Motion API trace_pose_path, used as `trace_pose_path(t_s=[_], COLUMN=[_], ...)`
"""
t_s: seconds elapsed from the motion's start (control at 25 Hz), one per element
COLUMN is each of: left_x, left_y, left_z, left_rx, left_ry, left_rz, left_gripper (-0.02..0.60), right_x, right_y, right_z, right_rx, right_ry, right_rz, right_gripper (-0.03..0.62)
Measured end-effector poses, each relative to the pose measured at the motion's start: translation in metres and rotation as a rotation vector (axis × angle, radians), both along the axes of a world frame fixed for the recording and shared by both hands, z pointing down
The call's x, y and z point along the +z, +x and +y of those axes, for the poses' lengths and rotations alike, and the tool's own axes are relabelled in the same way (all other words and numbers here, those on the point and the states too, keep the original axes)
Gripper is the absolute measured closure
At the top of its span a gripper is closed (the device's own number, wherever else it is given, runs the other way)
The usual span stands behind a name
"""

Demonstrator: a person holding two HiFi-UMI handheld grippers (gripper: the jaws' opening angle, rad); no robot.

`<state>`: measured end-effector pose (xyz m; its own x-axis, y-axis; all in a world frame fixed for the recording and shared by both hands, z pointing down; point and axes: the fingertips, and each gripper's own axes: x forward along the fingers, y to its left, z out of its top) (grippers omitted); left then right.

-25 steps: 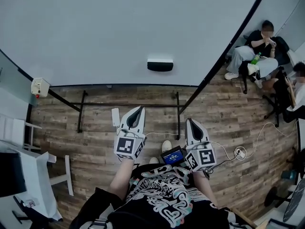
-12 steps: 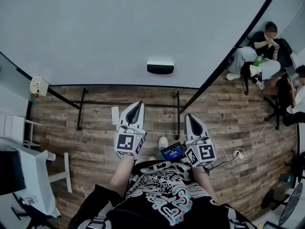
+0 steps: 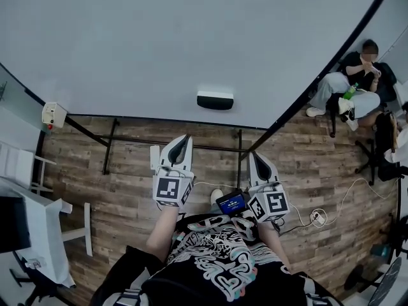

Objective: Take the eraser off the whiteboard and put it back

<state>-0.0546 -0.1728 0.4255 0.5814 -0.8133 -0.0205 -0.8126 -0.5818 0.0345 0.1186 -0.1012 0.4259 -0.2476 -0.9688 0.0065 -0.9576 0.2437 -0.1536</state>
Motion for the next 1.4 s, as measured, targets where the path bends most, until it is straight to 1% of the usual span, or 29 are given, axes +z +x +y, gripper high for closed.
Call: trace_pose_path(t_s=[0.32,0.56,0.8,0.92,1.08,1.12,1.24,1.32,1.4], left_x=[0.002,0.003,0.006,0.009,0.010,0.010,0.010,0.010,0.012], left_y=[0.014,0.017,0.017,0.020,0.023,0.024,0.026,0.027,0.031], left_z=[-0.016,-0.025,-0.035,-0.040,-0.046,-0.048,-0.052,-0.054,-0.055], left_rx=[-0.011,-0.026,-0.036,-0.035,-0.036,-0.035,-0.038,-0.043,-0.038], left_ry=[0.002,0.002,-0.005,-0.007,0.000,0.002,0.009,0.024,0.045], left_rz=[-0.015,-0.034,-0.024,-0.029,-0.048,-0.051,-0.066,-0.095,-0.149], left_gripper=[0.558,0.557,0.557,0.540,0.538,0.525,0.522,0.522,0.500], right_x=[0.003,0.003,0.008,0.010,0.014,0.015,0.017,0.018,0.020], right_y=[0.013,0.015,0.015,0.017,0.020,0.021,0.020,0.018,0.019], right_z=[-0.020,-0.034,-0.045,-0.052,-0.059,-0.062,-0.067,-0.070,-0.072], right_rx=[-0.016,-0.037,-0.053,-0.059,-0.064,-0.066,-0.076,-0.087,-0.095], right_ry=[-0.003,-0.005,-0.015,-0.016,-0.028,-0.033,-0.043,-0.046,-0.049], right_rz=[-0.007,-0.008,-0.009,-0.009,-0.018,-0.023,-0.029,-0.027,-0.025], right_gripper=[0.568,0.568,0.568,0.568,0.568,0.568,0.568,0.568,0.568])
